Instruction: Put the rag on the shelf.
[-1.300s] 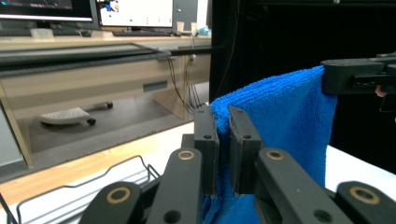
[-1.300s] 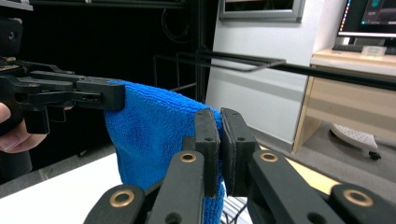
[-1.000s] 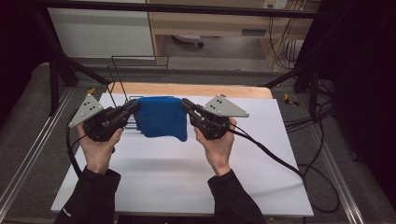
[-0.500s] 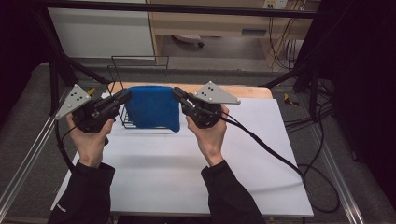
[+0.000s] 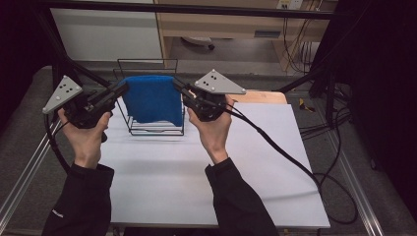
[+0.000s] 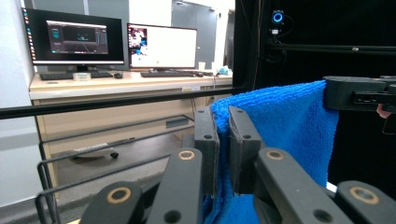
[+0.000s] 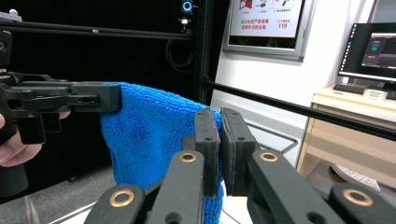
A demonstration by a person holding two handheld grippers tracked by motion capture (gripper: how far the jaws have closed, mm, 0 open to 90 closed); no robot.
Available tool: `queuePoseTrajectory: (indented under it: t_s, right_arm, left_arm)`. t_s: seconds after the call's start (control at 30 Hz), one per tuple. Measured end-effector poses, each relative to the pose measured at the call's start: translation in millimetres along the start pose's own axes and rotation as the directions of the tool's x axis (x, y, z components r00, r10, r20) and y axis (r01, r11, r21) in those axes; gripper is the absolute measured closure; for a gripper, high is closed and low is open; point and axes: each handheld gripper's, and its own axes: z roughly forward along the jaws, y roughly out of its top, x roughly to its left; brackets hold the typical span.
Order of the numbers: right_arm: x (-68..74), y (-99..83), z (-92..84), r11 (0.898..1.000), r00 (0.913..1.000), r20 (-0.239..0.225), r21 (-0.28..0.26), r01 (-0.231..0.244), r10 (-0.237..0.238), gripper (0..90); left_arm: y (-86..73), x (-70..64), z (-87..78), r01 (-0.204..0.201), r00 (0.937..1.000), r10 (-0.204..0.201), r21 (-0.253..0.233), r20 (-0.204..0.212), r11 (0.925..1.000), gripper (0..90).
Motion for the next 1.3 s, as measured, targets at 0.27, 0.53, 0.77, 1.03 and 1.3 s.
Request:
queuePoseTrajectory:
  t_s: [0.27, 0.53, 0.77, 1.03, 1.3]
  right_arm:
    - [1.1, 12.3, 8.2, 1.000, 1.0000, 0.002, -0.015, -0.004, 0.004, 86.6]
    - [0.0, 28.6, 16.3, 0.999, 0.9999, 0.010, -0.035, 0.014, -0.013, 86.7]
    - [-5.1, 40.0, 29.2, 0.999, 0.9997, 0.021, -0.043, 0.014, -0.013, 86.7]
    - [-9.3, 50.7, 43.7, 0.998, 0.9996, 0.023, -0.055, 0.016, -0.015, 86.7]
    - [-9.8, 64.5, 59.0, 0.997, 0.9985, 0.037, -0.058, 0.043, -0.041, 86.6]
  left_arm:
    - [12.1, 7.6, 0.1, 0.001, 0.9999, -0.002, -0.022, -0.013, 0.9998, 83.5]
    - [28.9, 14.0, 3.7, -0.004, 0.9998, 0.003, -0.042, -0.022, 0.9991, 83.5]
    - [42.0, 19.5, 7.6, -0.020, 0.9988, 0.018, -0.045, -0.045, 0.9988, 83.6]
    - [55.0, 31.8, 14.2, -0.028, 0.9974, 0.025, -0.048, -0.067, 0.9985, 83.6]
    - [63.0, 43.3, 20.0, -0.021, 0.9961, 0.016, -0.053, -0.087, 0.9984, 83.6]
